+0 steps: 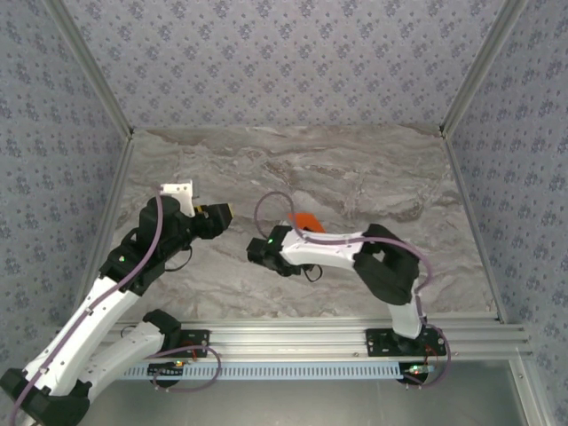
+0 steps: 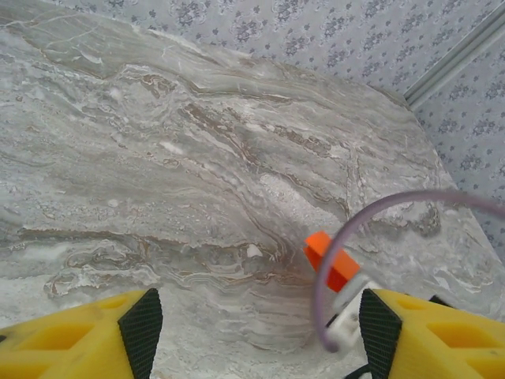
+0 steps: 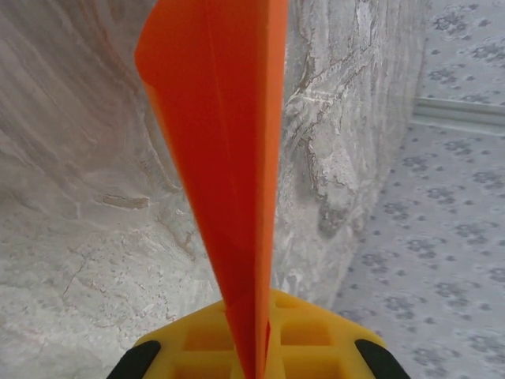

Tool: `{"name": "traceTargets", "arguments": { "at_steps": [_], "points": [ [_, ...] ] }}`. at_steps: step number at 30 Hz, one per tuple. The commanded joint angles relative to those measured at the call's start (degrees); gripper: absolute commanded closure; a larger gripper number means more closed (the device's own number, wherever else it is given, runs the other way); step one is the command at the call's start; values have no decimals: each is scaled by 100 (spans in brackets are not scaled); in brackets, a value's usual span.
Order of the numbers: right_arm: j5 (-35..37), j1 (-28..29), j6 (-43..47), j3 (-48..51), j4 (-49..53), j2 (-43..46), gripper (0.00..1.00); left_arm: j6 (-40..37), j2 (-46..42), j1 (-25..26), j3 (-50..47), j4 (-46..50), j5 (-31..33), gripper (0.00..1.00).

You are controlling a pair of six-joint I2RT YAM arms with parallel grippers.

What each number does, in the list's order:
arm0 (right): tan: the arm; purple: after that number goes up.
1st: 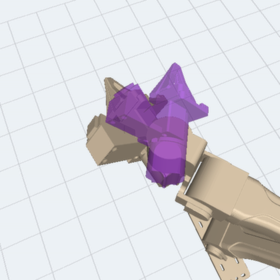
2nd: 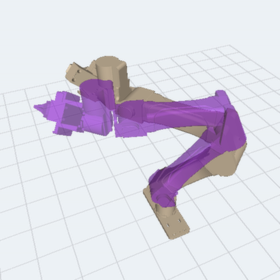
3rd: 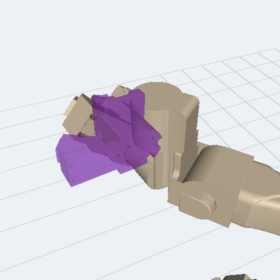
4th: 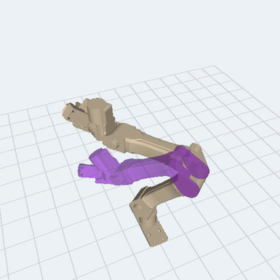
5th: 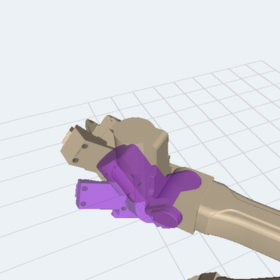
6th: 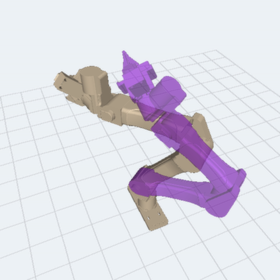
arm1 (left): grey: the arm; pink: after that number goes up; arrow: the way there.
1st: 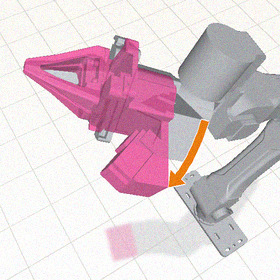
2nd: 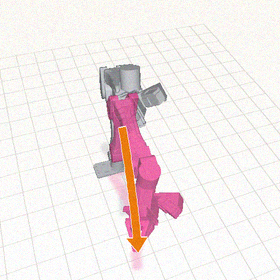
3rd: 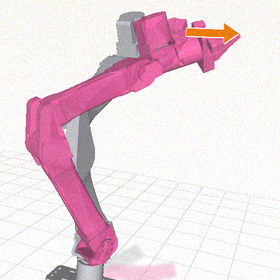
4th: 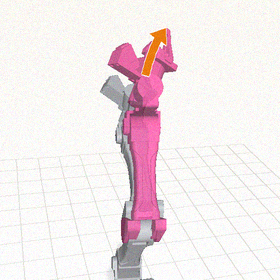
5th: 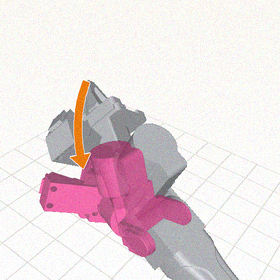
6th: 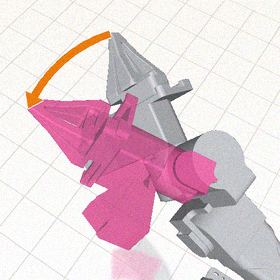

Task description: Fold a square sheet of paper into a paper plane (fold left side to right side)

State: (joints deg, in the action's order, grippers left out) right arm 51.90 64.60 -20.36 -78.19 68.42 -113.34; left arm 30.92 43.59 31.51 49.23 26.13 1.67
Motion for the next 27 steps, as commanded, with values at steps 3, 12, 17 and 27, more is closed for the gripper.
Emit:
{"name": "traceTargets", "arguments": {
  "at_steps": [3, 12, 17, 27],
  "points": [
    [473, 219, -190, -172, 269, -521, 99, -16, -11, -9, -50, 110, 156, 30],
    [80, 398, -102, -59, -33, -746, 95, 88, 68, -8, -135, -12, 54, 30],
    [-419, 649, 298, 233, -656, -200, 48, 140, 182, -13, -188, -35, -56, 29],
    [-2293, 955, 867, 1300, -2141, 2199, 0, 751, 1041, -6, -802, -1207, -1439, 27]
  ]
}}
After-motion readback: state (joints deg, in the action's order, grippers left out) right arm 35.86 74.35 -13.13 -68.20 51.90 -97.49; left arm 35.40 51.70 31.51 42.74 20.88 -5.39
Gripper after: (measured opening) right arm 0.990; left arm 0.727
